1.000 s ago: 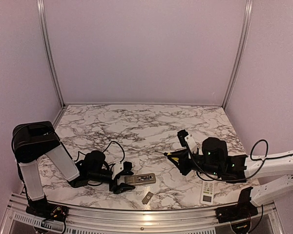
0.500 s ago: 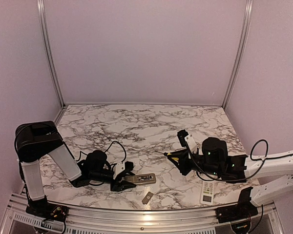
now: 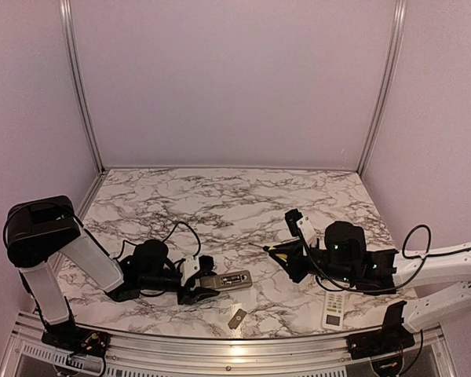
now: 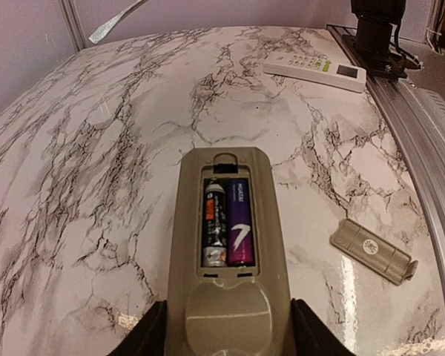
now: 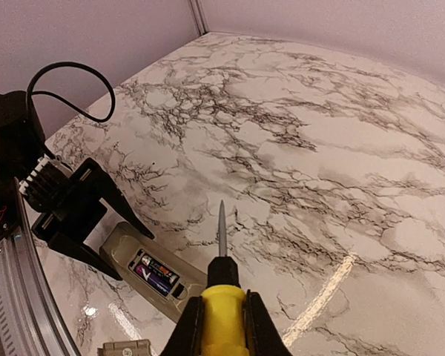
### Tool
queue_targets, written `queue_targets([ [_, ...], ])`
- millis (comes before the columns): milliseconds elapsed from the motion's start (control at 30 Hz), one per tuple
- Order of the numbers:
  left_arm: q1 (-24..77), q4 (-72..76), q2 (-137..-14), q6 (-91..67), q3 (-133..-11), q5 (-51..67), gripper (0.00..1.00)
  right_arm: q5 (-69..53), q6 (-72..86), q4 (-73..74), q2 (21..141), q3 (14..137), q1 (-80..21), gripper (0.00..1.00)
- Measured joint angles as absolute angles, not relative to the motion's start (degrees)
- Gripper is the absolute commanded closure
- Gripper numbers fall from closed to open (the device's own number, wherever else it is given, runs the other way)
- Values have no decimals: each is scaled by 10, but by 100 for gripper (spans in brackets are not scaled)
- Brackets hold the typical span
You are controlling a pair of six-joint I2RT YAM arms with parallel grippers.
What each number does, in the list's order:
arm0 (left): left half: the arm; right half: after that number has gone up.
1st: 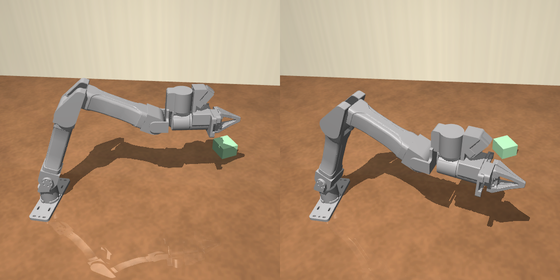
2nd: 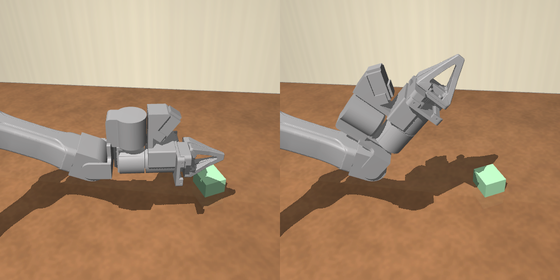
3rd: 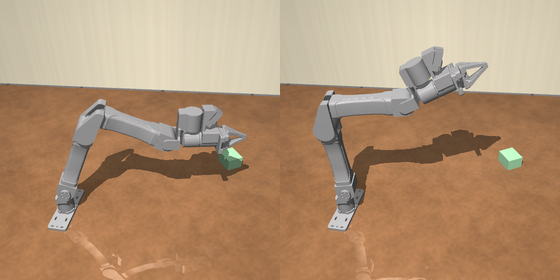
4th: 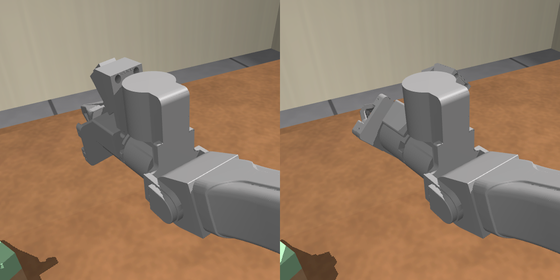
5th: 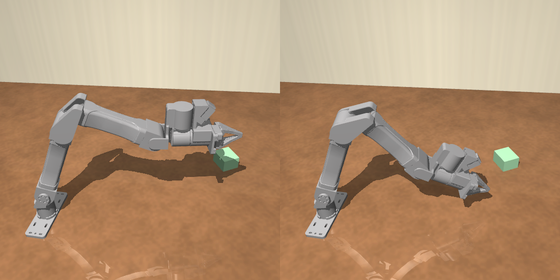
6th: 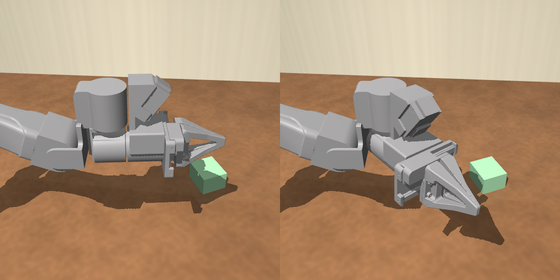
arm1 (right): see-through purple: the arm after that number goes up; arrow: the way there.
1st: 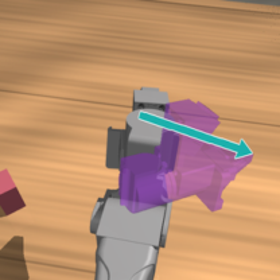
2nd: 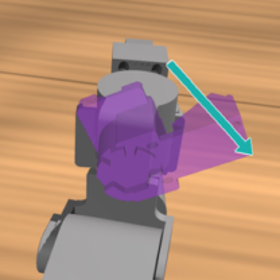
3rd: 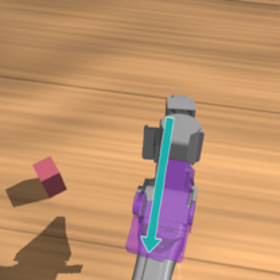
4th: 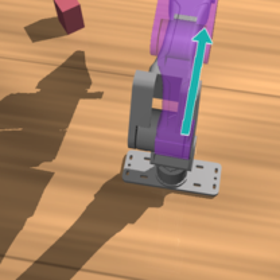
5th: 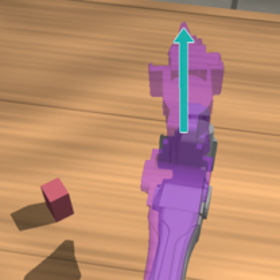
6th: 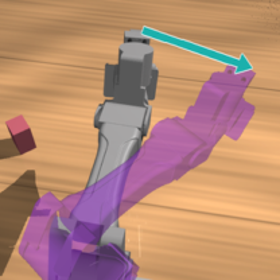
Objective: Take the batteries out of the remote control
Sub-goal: Pick up the remote control without the battery cover from the center of the board.
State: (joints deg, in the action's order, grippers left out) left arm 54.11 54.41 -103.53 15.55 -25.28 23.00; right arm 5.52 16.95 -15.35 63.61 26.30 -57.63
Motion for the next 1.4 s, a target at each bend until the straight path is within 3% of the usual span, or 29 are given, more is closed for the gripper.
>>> queue_targets([
  [700,563,529,-1019,198,-253,186,90,55,182,-84,625,275,-576,100],
  [833,563,529,-1019,202,-253,181,100,52,190,-54,625,289,-576,100],
  [1400,557,568,-996,172,-225,181,100,53,210,32,604,322,-576,100],
])
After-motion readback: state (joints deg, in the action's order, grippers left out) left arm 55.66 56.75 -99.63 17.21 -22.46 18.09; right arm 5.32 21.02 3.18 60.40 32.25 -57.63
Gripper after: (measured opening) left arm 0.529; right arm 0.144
